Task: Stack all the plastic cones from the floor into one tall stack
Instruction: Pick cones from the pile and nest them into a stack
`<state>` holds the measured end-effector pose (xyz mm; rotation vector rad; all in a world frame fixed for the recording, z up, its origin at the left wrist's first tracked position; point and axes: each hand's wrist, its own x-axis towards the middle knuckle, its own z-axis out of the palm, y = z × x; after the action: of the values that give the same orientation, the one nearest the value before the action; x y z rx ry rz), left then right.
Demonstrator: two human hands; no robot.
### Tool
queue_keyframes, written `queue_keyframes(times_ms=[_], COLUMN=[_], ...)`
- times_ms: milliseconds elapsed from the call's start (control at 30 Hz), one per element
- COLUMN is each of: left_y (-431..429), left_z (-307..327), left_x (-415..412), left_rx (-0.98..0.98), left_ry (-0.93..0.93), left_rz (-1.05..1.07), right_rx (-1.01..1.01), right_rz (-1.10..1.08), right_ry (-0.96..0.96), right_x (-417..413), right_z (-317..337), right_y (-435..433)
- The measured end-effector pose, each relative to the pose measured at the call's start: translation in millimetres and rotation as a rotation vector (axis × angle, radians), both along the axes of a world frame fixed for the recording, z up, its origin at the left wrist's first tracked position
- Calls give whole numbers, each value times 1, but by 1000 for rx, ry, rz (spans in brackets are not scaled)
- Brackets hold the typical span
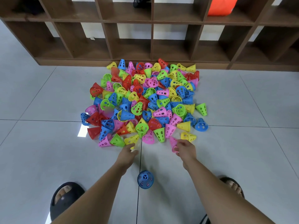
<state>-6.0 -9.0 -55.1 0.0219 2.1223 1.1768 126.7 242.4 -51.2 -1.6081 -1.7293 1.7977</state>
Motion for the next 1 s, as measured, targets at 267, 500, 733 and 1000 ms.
queue_keyframes(times_ms=[267, 500, 733, 1000], left_y=[-15, -34, -49, -43], left_z=[26, 35, 17, -6], left_x=[21, 33, 47, 58], left_rx=[-113, -164, -189, -136], left_ry=[186, 282, 210, 58], left_rz=[147, 231, 50, 8], right_rx=[-186, -448, -539, -511], right_rz=[-7, 270, 494, 629], right_ry=[111, 125, 118, 52], right_x=[18, 25, 36, 41], right_z=[27, 44, 51, 39], right_y=[-31, -50, -70, -80])
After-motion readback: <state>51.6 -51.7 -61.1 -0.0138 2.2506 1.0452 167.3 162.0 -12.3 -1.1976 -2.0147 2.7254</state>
